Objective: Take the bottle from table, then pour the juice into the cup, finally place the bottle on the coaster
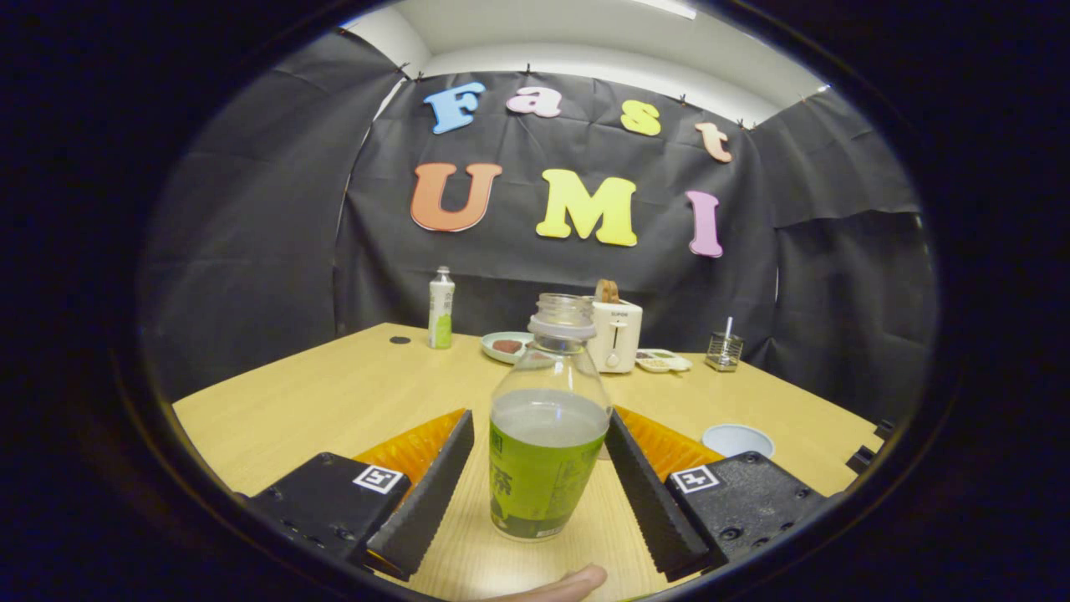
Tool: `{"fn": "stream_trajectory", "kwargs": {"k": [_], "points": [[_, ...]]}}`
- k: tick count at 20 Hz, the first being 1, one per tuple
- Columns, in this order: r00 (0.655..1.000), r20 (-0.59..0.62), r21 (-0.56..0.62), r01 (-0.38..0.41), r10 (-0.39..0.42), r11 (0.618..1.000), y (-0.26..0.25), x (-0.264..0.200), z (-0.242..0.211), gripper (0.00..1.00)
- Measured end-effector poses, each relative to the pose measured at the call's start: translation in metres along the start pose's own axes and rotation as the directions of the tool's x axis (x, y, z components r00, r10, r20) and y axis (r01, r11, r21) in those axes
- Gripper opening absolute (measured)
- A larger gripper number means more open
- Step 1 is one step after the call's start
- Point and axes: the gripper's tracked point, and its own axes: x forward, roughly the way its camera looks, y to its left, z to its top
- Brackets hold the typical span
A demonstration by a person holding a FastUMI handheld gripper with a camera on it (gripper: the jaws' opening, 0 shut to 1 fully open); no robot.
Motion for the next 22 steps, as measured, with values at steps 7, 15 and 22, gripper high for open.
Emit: {"fn": "stream_trajectory", "kwargs": {"k": [7,15,22], "points": [[0.999,0.032,0.006,0.000,0.000,1.000,0.008,0.007,0.006,0.84],[0.998,0.000,0.018,-0.056,0.056,0.998,0.026,-0.017,0.014,0.80],[0.997,0.023,0.081,-0.078,0.077,0.994,0.029,-0.045,0.053,0.79]]}}
